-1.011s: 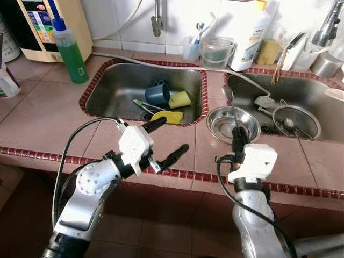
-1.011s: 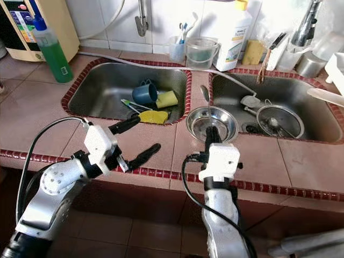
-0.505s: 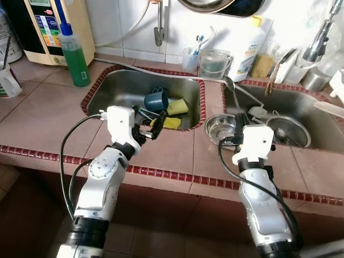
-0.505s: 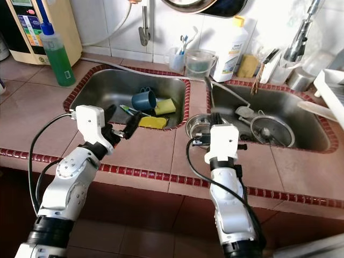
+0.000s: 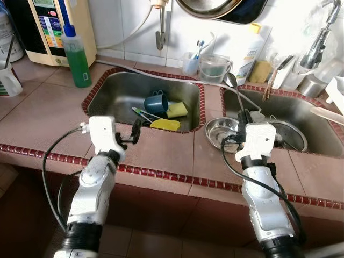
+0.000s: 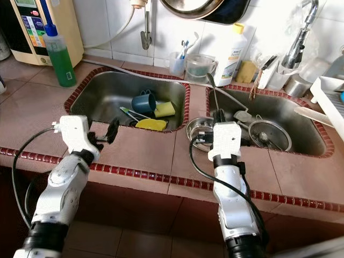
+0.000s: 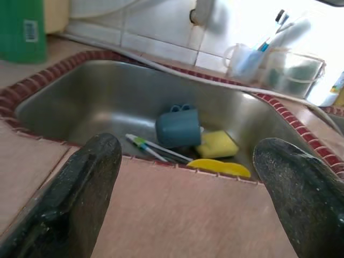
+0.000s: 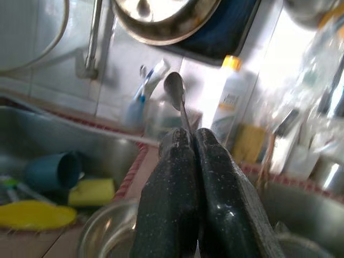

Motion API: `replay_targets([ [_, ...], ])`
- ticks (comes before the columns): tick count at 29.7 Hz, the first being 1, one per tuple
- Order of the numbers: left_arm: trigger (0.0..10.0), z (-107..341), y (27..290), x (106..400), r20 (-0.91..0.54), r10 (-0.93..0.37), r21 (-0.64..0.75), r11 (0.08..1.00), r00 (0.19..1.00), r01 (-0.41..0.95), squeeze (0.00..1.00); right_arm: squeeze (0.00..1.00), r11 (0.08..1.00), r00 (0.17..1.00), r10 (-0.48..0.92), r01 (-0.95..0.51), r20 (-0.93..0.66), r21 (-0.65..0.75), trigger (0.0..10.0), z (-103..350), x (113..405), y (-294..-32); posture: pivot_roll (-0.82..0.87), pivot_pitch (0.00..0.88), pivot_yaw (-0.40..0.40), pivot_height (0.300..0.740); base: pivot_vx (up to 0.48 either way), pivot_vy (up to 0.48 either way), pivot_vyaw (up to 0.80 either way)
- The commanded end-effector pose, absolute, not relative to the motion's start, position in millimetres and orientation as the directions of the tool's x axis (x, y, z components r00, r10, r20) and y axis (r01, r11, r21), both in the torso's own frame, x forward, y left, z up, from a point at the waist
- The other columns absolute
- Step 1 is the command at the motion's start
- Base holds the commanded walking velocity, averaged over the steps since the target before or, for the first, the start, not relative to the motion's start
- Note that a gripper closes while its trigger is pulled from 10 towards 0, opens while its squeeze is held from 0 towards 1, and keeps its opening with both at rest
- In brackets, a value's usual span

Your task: Kitchen organization

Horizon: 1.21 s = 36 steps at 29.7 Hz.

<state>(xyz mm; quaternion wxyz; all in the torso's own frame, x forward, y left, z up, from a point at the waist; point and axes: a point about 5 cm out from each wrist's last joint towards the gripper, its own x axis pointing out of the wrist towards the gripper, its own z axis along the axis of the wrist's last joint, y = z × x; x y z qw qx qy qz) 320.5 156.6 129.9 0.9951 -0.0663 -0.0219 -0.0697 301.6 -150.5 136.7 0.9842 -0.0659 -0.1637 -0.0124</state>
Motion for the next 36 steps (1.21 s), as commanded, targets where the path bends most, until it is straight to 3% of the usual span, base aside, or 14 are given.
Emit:
replay_targets([
  [1,10.0,141,152,319,0.1,-0.141,-0.063,0.987,0.985,0.147,0.0,0.0,0.994,0.937,0.01,0.029,0.349,-0.105,10.0,140,297,-148,-0.21,0.0,-0.052,0.732,0.0,0.0,0.0],
  [10,10.0,141,149,316,0.084,-0.14,-0.032,0.989,0.987,0.143,0.0,0.0,0.996,0.936,0.033,-0.001,0.351,-0.091,10.0,136,299,-136,-0.19,0.0,-0.036,0.732,0.0,0.0,0.0],
  [36,10.0,144,140,325,0.074,-0.203,-0.023,0.978,0.976,0.205,0.0,0.0,0.996,0.927,0.009,0.023,0.375,-0.081,10.0,139,297,-140,-0.26,0.0,0.031,0.732,0.0,0.0,0.0],
])
